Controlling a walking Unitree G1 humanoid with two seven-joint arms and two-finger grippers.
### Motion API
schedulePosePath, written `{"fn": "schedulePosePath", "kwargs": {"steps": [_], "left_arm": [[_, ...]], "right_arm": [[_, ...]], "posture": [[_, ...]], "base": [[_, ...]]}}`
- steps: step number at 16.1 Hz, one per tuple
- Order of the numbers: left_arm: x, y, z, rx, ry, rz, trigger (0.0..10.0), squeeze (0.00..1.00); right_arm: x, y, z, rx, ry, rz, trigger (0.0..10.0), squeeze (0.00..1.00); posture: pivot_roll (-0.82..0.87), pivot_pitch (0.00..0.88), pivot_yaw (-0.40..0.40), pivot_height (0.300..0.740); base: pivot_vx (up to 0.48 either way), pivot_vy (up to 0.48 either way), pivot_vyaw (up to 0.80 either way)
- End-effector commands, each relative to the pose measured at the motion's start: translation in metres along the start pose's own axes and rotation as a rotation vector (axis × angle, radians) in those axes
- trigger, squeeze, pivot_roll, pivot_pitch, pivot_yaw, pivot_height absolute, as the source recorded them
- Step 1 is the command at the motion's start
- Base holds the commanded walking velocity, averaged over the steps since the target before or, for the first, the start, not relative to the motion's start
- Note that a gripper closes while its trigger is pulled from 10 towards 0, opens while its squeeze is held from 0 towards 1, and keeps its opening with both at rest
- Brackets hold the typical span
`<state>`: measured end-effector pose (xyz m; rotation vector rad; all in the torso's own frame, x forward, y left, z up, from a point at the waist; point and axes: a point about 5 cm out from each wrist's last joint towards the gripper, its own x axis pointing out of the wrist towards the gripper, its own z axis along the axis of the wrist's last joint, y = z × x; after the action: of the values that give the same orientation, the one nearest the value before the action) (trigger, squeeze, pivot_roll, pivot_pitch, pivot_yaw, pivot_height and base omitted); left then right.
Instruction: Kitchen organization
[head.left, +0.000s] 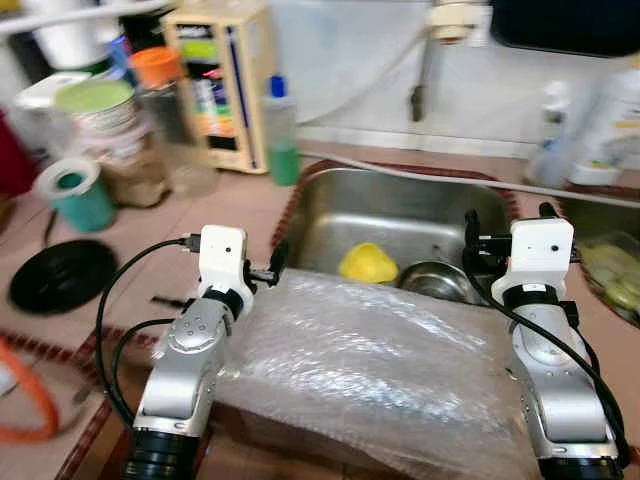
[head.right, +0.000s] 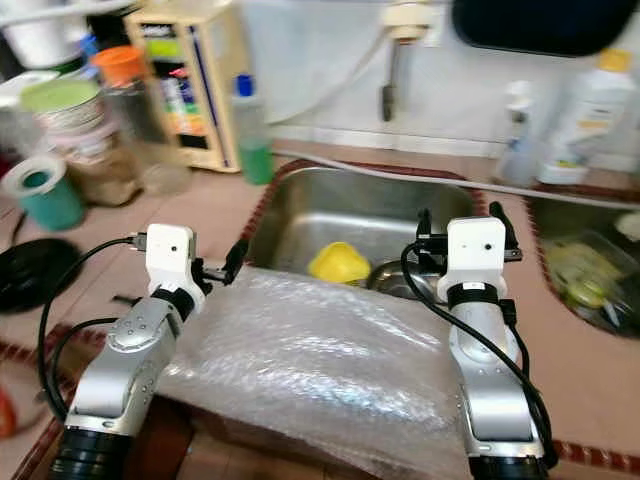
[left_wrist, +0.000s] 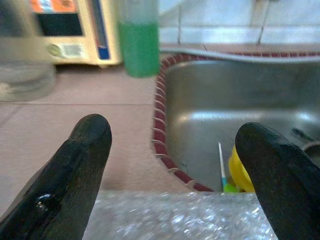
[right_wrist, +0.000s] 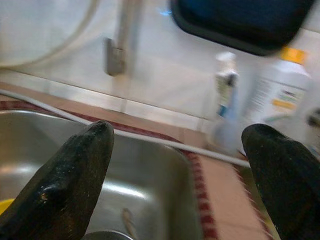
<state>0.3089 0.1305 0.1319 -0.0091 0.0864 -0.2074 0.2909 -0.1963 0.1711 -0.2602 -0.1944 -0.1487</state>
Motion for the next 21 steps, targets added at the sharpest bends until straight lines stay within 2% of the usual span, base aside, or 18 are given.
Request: {"fn": "schedulePosePath", "kwargs": {"steps": [1,5,9,17,21], "left_arm": [[0.003,0.003,0.005,-0.002,0.006,0.019,10.0,0.0],[0.0,0.007,0.008,-0.01,-0.004,0.032,10.0,0.0],[-0.004,0.007,0.005,0.001,0.02,0.041,10.0,0.0],[-0.006,0.006,0.004,0.0,0.037,0.034,10.0,0.0],[-0.007,0.008,0.006,-0.002,0.041,0.036,10.0,0.0]], "right_arm": [[0.0,-0.004,0.005,0.008,0.0,-0.011,10.0,0.0],[0.002,0.002,0.009,0.023,0.008,0.008,10.0,0.0],[0.005,0.01,0.012,0.024,0.001,0.05,10.0,0.0],[0.008,0.015,0.011,0.037,0.007,0.055,10.0,0.0],[0.011,0.018,0.011,0.049,0.007,0.059,10.0,0.0]], "posture": [[-0.02,0.0,0.086,0.74],[0.01,0.0,0.076,0.74],[0.02,0.0,0.067,0.74],[0.04,0.0,0.064,0.74],[0.05,0.0,0.065,0.74]], "base": [[0.0,0.0,-0.78],[0.0,0.0,-0.75],[0.0,0.0,0.0],[0.0,0.0,0.0],[-0.255,0.0,0.0]]}}
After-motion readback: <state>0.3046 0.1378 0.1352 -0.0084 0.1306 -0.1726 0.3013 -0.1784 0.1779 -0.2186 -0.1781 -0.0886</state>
